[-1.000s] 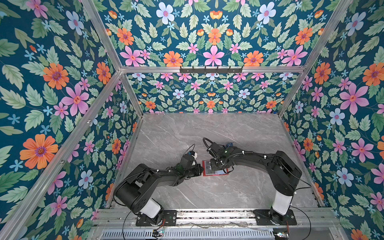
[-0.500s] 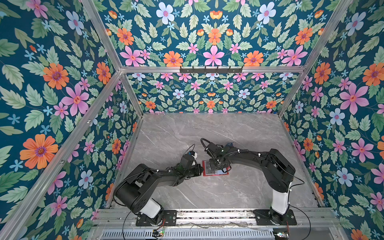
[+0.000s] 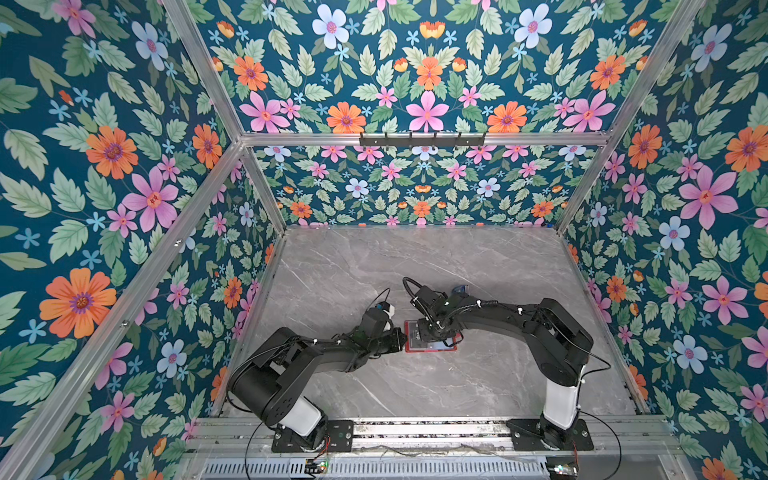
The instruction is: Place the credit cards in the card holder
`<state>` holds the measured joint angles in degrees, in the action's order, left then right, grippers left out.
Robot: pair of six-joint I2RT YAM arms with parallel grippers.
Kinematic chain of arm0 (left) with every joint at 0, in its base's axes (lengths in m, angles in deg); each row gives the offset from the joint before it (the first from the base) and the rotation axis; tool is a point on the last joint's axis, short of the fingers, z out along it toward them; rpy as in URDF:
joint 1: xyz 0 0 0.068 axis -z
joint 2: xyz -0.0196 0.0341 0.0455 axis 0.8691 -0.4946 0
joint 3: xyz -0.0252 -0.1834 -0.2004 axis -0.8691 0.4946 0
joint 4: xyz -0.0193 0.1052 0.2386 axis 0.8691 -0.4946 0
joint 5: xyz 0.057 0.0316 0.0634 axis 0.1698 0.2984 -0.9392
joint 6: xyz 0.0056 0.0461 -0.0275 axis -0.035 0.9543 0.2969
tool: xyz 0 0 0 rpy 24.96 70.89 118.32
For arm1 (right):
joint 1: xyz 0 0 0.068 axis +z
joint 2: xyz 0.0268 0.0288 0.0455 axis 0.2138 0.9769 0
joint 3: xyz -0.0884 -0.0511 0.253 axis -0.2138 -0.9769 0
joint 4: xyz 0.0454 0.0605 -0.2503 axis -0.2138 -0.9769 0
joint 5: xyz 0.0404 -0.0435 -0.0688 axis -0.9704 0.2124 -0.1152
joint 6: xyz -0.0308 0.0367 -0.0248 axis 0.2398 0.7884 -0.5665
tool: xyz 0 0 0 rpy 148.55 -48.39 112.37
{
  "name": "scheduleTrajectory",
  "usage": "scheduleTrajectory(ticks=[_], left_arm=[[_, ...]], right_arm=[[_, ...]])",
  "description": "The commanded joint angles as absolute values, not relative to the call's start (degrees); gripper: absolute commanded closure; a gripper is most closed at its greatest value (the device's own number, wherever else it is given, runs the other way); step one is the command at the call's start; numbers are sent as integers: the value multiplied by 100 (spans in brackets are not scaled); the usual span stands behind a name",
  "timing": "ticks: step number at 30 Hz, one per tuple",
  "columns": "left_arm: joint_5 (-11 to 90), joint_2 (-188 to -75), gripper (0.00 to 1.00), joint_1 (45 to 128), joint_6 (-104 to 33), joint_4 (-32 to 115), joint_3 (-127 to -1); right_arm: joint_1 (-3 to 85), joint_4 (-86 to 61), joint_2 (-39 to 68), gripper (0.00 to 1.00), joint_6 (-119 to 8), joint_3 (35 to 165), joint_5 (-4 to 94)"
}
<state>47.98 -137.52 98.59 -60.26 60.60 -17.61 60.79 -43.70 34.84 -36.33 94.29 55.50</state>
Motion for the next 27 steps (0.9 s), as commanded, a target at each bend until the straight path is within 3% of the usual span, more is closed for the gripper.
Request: scheduleTrajectory(ticks=[1, 14, 27], left_arm=[[4612, -13703, 86, 9859, -5899, 5320, -1760], [4255, -12916, 79, 9999, -5363, 4534, -2270], [5007, -13961, 77, 10541, -5341, 5177, -3047]], right_arm=[[6075, -4280, 3328, 82, -3555, 9348, 5555], [5320, -3472, 2223, 82, -3477, 7865, 4854], [5167, -3557, 2046, 82, -3503, 7491, 5022]])
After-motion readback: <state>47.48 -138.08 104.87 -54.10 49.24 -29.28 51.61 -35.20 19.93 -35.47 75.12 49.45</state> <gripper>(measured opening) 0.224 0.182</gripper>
